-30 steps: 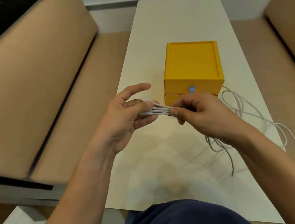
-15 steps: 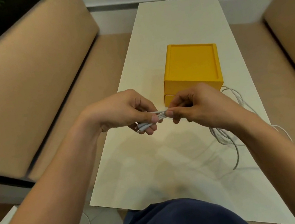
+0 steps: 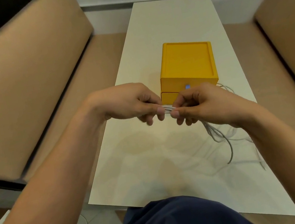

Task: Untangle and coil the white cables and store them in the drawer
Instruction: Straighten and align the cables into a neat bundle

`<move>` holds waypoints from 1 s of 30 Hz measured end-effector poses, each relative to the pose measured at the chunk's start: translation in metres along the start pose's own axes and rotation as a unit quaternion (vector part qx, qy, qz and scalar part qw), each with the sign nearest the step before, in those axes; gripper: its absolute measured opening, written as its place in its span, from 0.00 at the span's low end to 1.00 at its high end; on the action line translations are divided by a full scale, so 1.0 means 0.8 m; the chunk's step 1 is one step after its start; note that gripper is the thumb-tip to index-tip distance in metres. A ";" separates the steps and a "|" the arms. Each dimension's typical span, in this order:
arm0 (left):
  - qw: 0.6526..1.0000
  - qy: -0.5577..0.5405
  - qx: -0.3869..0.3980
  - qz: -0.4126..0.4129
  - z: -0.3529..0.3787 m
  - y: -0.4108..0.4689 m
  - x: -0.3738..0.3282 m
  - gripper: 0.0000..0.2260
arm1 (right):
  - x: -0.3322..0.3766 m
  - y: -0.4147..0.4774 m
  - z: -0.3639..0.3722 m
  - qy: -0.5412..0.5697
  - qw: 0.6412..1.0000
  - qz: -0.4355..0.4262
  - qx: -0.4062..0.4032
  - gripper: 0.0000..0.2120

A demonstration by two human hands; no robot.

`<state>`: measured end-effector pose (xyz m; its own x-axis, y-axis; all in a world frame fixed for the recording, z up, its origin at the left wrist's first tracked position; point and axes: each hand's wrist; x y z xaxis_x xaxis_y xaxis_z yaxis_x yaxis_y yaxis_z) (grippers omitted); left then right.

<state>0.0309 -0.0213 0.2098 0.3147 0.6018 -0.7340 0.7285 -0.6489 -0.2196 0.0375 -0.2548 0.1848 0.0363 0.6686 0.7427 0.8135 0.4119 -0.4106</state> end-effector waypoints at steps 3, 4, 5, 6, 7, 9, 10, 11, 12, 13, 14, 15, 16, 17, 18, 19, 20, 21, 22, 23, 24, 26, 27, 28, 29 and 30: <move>0.999 -0.025 0.029 -0.012 -0.003 -0.006 0.000 0.11 | -0.003 -0.002 0.002 0.036 0.999 0.018 0.028 0.03; 0.999 -0.012 0.041 -0.013 -0.004 -0.008 -0.002 0.10 | -0.002 -0.003 0.004 0.041 0.999 0.017 0.020 0.02; 0.999 0.003 0.050 -0.014 -0.005 -0.009 -0.004 0.10 | 0.000 -0.005 0.007 0.041 0.999 0.012 0.010 0.02; 0.998 0.013 0.056 -0.013 -0.006 -0.010 -0.005 0.10 | 0.001 -0.007 0.010 0.039 0.999 0.008 0.000 0.02; 0.998 0.015 0.057 -0.014 -0.007 -0.010 -0.006 0.10 | 0.003 -0.009 0.013 0.037 0.999 0.004 -0.008 0.03; 0.998 0.011 0.055 -0.013 -0.004 -0.013 -0.007 0.10 | 0.004 -0.016 0.014 0.037 0.999 -0.003 -0.024 0.04; 0.999 0.012 0.049 -0.013 -0.002 -0.014 -0.008 0.10 | 0.005 -0.019 0.015 0.039 0.999 -0.006 -0.032 0.04; 0.999 0.014 0.037 -0.013 0.000 -0.015 -0.009 0.10 | 0.005 -0.021 0.016 0.041 0.998 -0.007 -0.041 0.04; 1.000 0.016 0.023 -0.013 0.002 -0.016 -0.010 0.10 | 0.005 -0.024 0.017 0.042 0.998 -0.007 -0.051 0.04; 1.000 0.019 0.010 -0.013 0.005 -0.017 -0.011 0.10 | 0.005 -0.026 0.019 0.044 0.997 -0.005 -0.059 0.04; 1.000 0.023 -0.002 -0.013 0.007 -0.018 -0.013 0.10 | 0.005 -0.028 0.022 0.051 0.997 -0.001 -0.063 0.05; 0.999 0.030 -0.009 -0.013 0.008 -0.020 -0.014 0.09 | 0.005 -0.030 0.024 0.063 0.996 0.005 -0.063 0.05; 0.999 0.040 -0.013 -0.013 0.010 -0.022 -0.015 0.09 | 0.005 -0.032 0.027 0.078 0.995 0.010 -0.057 0.05; 0.999 0.047 -0.015 -0.015 0.011 -0.024 -0.016 0.09 | 0.005 -0.034 0.030 0.092 0.994 0.016 -0.049 0.06; 0.998 0.052 -0.016 -0.015 0.013 -0.027 -0.018 0.08 | 0.004 -0.036 0.033 0.101 0.994 0.022 -0.041 0.06; 0.998 0.057 -0.014 -0.014 0.014 -0.030 -0.019 0.08 | 0.004 -0.038 0.035 0.105 0.994 0.027 -0.034 0.06; 0.998 0.061 -0.012 -0.011 0.015 -0.034 -0.020 0.08 | 0.004 -0.040 0.037 0.104 0.994 0.030 -0.027 0.06; 0.998 0.061 -0.012 -0.008 0.016 -0.037 -0.021 0.08 | 0.004 -0.041 0.037 0.100 0.994 0.029 -0.022 0.06; 0.998 0.055 -0.013 -0.005 0.017 -0.040 -0.022 0.08 | 0.005 -0.043 0.038 0.094 0.995 0.024 -0.019 0.05; 0.999 0.043 -0.017 -0.004 0.018 -0.043 -0.023 0.10 | 0.006 -0.045 0.037 0.085 0.996 0.017 -0.020 0.05; 0.999 0.033 -0.023 -0.003 0.018 -0.045 -0.023 0.11 | 0.006 -0.046 0.036 0.078 0.997 0.009 -0.023 0.04; 0.999 0.032 -0.029 0.000 0.019 -0.050 -0.025 0.14 | 0.008 -0.048 0.034 0.065 0.998 -0.002 -0.018 0.03; 0.999 0.041 -0.029 0.003 0.020 -0.051 -0.025 0.13 | 0.009 -0.049 0.033 0.054 0.998 -0.006 -0.011 0.02; 0.998 0.051 -0.029 0.004 0.020 -0.052 -0.026 0.12 | 0.010 -0.049 0.031 0.038 0.999 -0.008 -0.005 0.02; 0.998 0.058 -0.031 0.003 0.020 -0.053 -0.027 0.11 | 0.012 -0.049 0.029 0.017 1.000 -0.007 0.000 0.02; 0.997 0.064 -0.033 0.003 0.020 -0.053 -0.028 0.11 | 0.013 -0.049 0.026 -0.004 1.000 -0.005 0.005 0.02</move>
<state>-0.0165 -0.0147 0.2256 0.3911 0.6551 -0.6464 0.7635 -0.6232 -0.1697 -0.0059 -0.2510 0.1975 0.0230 0.6692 0.7427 0.8084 0.4247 -0.4077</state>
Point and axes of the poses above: each hand's wrist, its own y-axis towards the middle knuckle, its own z-axis out of the palm, x = y × z, and after that the axes turned 15 degrees about z, right-handed
